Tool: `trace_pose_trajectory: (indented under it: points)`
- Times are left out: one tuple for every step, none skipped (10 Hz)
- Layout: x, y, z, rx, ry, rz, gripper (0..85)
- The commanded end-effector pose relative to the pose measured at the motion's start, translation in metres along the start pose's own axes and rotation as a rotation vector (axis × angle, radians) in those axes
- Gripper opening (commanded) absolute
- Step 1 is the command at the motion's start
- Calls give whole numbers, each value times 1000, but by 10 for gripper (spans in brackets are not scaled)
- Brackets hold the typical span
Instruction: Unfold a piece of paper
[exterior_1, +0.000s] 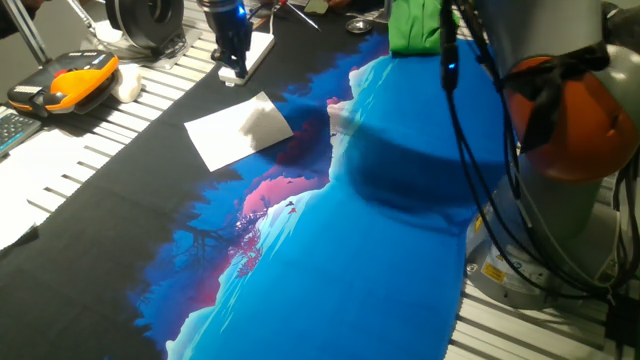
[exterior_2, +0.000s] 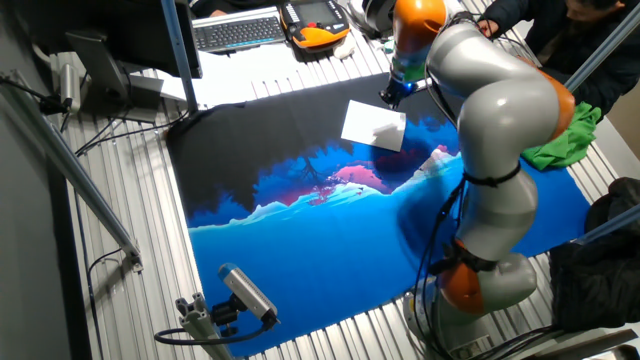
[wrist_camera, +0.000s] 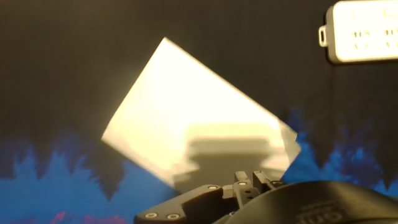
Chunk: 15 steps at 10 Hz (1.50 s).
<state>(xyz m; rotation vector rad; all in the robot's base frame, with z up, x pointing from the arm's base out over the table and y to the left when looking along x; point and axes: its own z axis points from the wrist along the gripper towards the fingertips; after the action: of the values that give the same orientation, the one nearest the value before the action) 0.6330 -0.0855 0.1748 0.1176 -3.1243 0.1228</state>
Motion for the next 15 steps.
trace_pose_trajectory:
  points:
    - [0, 0, 2, -12, 13, -7, 0]
    - [1, 4, 4, -45, 26, -15, 0]
    - [2, 7, 4, -53, 38, 0, 0]
    - [2, 7, 4, -45, 48, 15, 0]
    - [2, 7, 4, -49, 41, 47, 0]
    - [2, 7, 4, -29, 1, 86, 0]
    - [2, 7, 4, 38, -49, 95, 0]
    - [2, 7, 4, 77, -65, 98, 0]
    - [2, 7, 4, 98, -70, 111, 0]
    - [2, 7, 4, 84, -86, 125, 0]
    - [2, 7, 4, 82, -89, 121, 0]
    - [2, 7, 4, 64, -91, 114, 0]
    - [2, 7, 4, 45, -87, 111, 0]
    - [-12, -2, 10, 30, -72, 109, 0]
    - [-22, -8, 12, 24, -61, 103, 170]
